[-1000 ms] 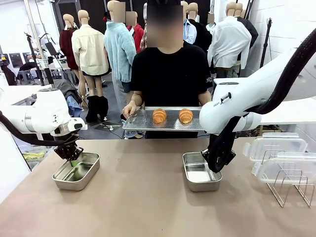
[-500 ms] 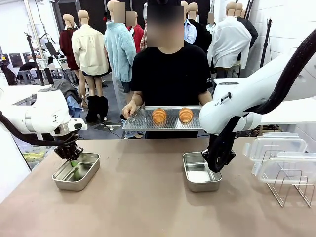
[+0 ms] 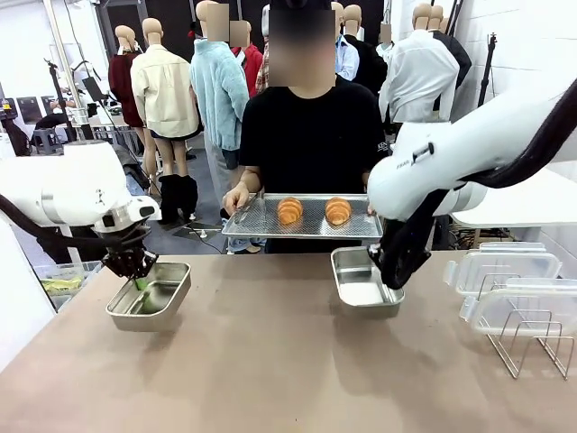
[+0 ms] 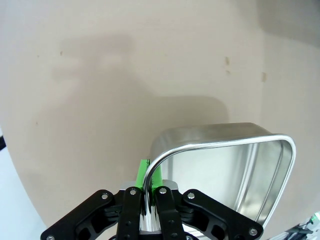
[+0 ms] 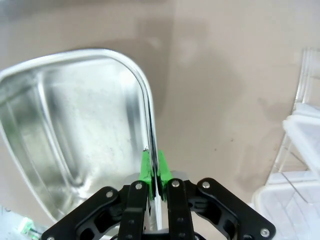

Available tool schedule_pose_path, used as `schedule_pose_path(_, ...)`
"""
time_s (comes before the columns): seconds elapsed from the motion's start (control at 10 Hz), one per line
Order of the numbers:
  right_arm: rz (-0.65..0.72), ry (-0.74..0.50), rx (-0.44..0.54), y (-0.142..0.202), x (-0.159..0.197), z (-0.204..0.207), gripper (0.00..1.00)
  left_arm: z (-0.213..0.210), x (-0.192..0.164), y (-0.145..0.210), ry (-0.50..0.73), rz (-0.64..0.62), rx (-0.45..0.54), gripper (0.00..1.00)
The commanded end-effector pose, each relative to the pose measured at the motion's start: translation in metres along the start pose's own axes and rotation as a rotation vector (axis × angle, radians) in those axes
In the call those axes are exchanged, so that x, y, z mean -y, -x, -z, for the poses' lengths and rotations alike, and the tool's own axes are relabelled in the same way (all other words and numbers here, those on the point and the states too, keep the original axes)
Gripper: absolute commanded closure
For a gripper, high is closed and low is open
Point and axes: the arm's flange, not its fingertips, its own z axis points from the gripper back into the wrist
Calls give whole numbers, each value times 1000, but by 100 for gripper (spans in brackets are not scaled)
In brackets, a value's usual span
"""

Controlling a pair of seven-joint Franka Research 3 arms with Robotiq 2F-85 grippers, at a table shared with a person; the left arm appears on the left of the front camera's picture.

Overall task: Place the bread in airtight containers.
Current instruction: Once an object is inside an Airtight Container , place the container in the center of the table.

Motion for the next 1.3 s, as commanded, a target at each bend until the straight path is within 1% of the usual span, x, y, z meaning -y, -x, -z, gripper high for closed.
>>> schedule_pose_path(0.0,38,-9,32,-5,4,-26,100,-32,12,19,39,-115,22,100)
schedule_pose_path(0.1,62,-26,42,-10,6,-37,100,-51,13,26,77,-111,44,100)
schedule_pose_path(0.2,99,-39,36,-12,9,-42,100,-67,14,31,99,-133,57,100)
schedule_pose_path(0.4,123,-44,20,-16,12,-44,100,-97,13,41,103,-116,83,100)
schedule_pose_path(0.6,143,-46,13,-18,14,-43,100,-112,14,50,92,-99,104,100)
schedule_pose_path(0.7,120,-45,27,-19,13,-42,100,-114,16,52,71,-54,95,100)
schedule_pose_path(0.8,110,-34,22,-13,18,-41,100,-111,16,41,87,-110,102,100)
schedule_pose_path(1.2,110,-34,22,-13,18,-41,100,-111,16,41,87,-110,102,100)
